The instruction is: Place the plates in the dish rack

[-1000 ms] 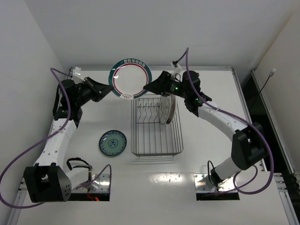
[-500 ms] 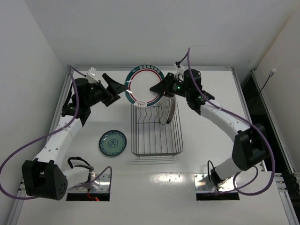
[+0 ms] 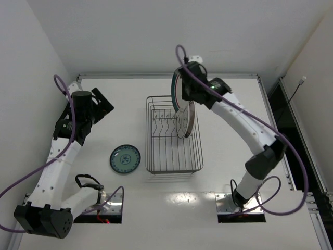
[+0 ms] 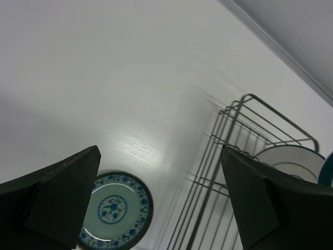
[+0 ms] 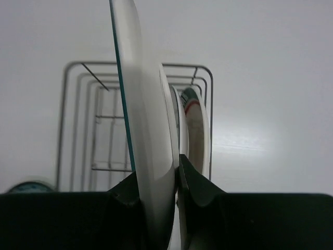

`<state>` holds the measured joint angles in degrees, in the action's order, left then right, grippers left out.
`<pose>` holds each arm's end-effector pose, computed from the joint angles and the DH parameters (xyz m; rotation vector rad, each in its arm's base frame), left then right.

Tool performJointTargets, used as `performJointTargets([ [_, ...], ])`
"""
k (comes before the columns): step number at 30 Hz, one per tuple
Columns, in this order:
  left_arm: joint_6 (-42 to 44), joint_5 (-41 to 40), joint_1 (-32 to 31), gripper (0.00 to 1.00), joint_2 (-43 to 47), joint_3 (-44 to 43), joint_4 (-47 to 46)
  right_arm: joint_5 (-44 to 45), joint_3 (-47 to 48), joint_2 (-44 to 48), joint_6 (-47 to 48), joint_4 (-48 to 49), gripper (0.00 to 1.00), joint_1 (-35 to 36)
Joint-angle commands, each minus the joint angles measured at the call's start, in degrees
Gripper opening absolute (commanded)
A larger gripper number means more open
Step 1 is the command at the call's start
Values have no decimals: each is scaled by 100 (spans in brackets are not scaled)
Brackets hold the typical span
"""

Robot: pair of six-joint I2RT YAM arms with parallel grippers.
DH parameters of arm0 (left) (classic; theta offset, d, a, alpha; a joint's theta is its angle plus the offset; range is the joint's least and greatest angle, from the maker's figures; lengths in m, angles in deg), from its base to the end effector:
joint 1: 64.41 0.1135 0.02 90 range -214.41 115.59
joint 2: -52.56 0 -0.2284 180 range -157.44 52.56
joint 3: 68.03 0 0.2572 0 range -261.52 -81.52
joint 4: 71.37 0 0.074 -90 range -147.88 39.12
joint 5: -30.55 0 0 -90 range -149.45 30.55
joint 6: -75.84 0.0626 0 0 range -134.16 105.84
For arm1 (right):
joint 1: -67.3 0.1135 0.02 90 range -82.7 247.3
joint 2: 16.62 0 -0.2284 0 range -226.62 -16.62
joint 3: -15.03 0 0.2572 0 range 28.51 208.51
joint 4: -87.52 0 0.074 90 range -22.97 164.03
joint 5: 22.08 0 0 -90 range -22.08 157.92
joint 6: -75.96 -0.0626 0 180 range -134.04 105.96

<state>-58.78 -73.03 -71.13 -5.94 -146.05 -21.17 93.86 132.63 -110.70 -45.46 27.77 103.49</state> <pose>0.2590 -0.0157 0.3254 -0.8160 1.9384 -0.2924 0.3206 0.2006 0.3670 0.1593 2.1313 0.1925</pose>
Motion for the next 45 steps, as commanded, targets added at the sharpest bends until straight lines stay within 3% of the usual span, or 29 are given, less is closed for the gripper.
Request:
performJointTargets([
  [1, -37, -909, -13, 100, 41, 72, 547, 1150, 292, -795, 321, -1016, 0, 284],
  [12, -284, -1428, -13, 100, -91, 247, 1181, 1801, 970, -1674, 321, -1641, 0, 583],
  [20, -687, -1208, -13, 100, 295, 880, 1312, 1064, 655, -1894, 145, -1351, 0, 697],
  [29, -890, -1507, -13, 100, 489, 1013, 1760, 97, 303, -2167, -172, -911, 0, 802],
  [38, -890, -1560, -13, 100, 603, 960, 1822, 694, 1576, -2228, -48, -1570, 0, 742],
  [45, -838, -1560, -13, 100, 550, 899, 1770, 747, 1252, -2167, -101, -1570, 0, 741],
])
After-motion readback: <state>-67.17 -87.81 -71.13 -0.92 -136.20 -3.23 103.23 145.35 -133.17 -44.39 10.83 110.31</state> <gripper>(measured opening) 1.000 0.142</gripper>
